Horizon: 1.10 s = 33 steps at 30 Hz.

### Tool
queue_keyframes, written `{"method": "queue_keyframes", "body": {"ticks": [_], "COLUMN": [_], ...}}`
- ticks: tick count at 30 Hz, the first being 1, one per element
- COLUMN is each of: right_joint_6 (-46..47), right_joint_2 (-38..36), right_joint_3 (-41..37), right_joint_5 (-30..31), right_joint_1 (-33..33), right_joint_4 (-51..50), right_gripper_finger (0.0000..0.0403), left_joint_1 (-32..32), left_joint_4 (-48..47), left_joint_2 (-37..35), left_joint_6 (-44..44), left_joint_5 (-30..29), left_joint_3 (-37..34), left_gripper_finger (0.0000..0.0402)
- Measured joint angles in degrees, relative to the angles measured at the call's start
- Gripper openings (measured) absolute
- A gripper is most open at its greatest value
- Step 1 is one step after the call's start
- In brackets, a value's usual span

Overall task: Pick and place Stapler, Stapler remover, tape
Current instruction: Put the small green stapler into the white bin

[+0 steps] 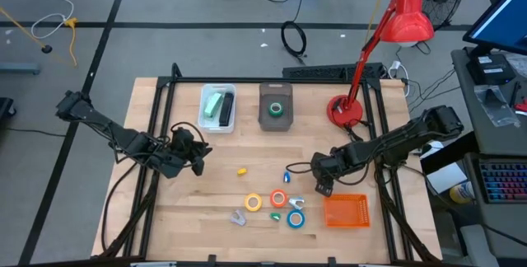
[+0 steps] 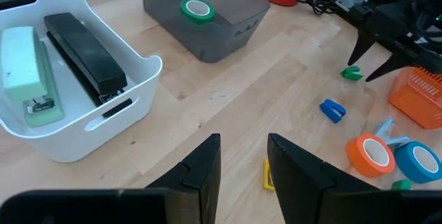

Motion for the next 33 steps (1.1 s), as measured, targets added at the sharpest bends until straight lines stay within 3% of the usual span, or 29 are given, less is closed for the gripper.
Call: {"method": "queue_keyframes", "body": {"ticks": [11, 33], "right_joint_6": [1.73, 2.99], "right_joint_2": [-0.04, 0.02], "right_joint_3": [-3.17, -3.26], "right_joint_5": [-0.15, 0.20], "right_joint_1": [0.00, -0.02], "right_joint_4": [0.88, 2.76], "right_gripper_finger": [0.0218, 0.0101], "left_joint_1": [0.02, 0.04], "left_joint_4": [0.02, 0.40], "left_joint_2": [0.00, 0.02], "left_joint_6": [0.00, 0.00], "left_joint_5": [-0.92, -1.55], "left_joint_3": [0.00, 0.02], "left_gripper_finger": [0.0122, 0.0122]}}
